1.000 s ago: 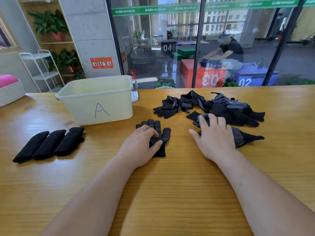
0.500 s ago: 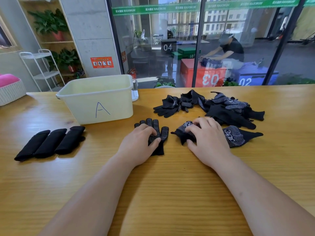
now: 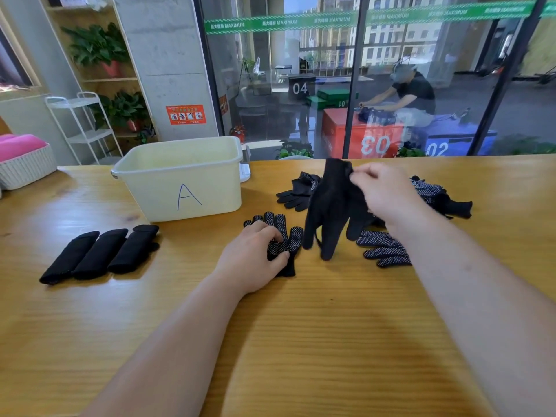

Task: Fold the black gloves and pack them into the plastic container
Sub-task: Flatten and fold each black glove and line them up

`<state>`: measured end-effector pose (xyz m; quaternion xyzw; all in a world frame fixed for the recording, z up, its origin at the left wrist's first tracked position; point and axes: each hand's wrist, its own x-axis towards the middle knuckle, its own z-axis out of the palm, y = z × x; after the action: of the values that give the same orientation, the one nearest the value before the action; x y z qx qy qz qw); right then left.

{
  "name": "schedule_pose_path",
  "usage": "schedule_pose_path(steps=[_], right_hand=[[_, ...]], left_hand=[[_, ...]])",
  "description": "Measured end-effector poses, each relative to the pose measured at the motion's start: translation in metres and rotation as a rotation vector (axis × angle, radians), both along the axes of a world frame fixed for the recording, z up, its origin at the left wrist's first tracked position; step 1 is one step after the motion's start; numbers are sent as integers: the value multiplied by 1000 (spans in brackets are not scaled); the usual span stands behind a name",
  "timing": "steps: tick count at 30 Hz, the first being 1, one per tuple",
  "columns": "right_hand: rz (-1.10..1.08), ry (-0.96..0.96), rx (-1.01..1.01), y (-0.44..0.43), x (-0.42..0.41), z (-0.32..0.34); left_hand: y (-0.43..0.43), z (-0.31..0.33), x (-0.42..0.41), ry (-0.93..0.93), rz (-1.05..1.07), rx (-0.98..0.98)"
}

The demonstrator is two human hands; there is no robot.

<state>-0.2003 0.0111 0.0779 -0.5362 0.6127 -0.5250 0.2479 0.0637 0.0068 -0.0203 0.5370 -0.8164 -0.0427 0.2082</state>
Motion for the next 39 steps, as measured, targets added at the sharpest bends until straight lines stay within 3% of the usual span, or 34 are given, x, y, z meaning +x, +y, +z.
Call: schedule_pose_path(steps=[4, 7, 9, 13, 17, 23, 30, 33, 35, 39], right_hand=[[-50, -21, -251, -8, -5, 26], [74, 67, -385, 4, -2, 23], [162, 195, -318, 13, -3, 0], [261, 664, -2, 38, -3, -66], [217, 899, 30, 62, 11, -92], [33, 1008, 45, 65, 13, -98], [-161, 998, 291, 57, -8, -88], [-294, 1101, 308, 49, -15, -83], [-267, 1141, 199, 40, -10, -83], [40, 1095, 92, 10, 13, -83]], left_hand=[[0, -2, 1, 15, 1, -6], [-1, -1, 1, 12, 10, -1], [-1, 0, 1, 4, 13, -3], [0, -1, -1, -4, 18, -17], [0, -1, -3, -13, 32, -43], [3, 0, -5, -28, 38, -40], [7, 0, -13, -60, 41, -36], [4, 1, -19, -56, 58, -39], [1, 1, -25, -50, 73, -39], [-8, -2, -31, -37, 84, -67]])
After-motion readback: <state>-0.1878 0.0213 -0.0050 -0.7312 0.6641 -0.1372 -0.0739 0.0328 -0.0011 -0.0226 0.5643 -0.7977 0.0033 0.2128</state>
